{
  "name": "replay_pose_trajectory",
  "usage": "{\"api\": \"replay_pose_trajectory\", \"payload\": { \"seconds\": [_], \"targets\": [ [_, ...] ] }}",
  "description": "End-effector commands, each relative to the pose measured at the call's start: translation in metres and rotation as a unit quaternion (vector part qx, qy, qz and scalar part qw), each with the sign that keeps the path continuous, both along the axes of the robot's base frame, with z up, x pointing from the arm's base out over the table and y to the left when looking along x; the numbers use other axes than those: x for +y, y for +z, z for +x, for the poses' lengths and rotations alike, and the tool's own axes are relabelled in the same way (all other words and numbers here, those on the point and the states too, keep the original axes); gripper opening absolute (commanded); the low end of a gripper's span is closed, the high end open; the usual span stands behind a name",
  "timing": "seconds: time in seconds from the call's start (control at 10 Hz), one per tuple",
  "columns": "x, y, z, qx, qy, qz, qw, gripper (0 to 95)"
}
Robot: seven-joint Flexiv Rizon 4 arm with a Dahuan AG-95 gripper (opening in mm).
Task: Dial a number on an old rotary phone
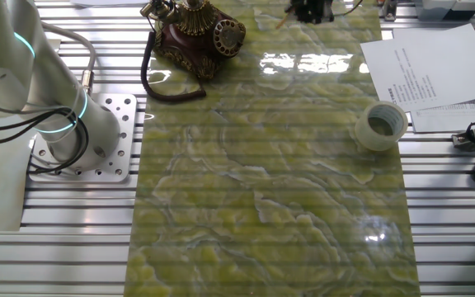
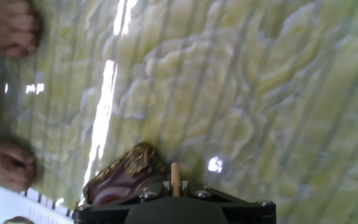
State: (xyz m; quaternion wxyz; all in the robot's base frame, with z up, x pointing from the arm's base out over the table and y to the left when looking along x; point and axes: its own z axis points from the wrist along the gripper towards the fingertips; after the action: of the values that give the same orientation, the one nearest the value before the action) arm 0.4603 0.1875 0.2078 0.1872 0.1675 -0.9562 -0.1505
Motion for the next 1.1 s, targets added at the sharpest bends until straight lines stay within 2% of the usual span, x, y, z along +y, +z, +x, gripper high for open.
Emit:
{"api": "replay_pose_trajectory", "payload": {
  "seconds": [0.1, 0.2, 0.3, 0.4, 0.6, 0.7, 1.1],
  "targets": [
    [0.009, -0.003, -0.021, 0.003, 0.000, -0.008, 1.0000, 0.0],
    [0.011, -0.004, -0.027, 0.017, 0.014, -0.005, 0.9997, 0.0],
    [0.013, -0.003, -0.031, 0.024, 0.018, -0.007, 0.9995, 0.0],
    [0.017, -0.005, -0.039, 0.027, 0.021, -0.014, 0.9993, 0.0],
    [0.018, -0.008, -0.049, 0.030, 0.033, -0.007, 0.9990, 0.0],
    [0.020, -0.010, -0.053, 0.037, 0.035, -0.009, 0.9987, 0.0],
    [0.014, -0.011, -0.066, 0.039, 0.047, -0.005, 0.9981, 0.0]
  ]
}}
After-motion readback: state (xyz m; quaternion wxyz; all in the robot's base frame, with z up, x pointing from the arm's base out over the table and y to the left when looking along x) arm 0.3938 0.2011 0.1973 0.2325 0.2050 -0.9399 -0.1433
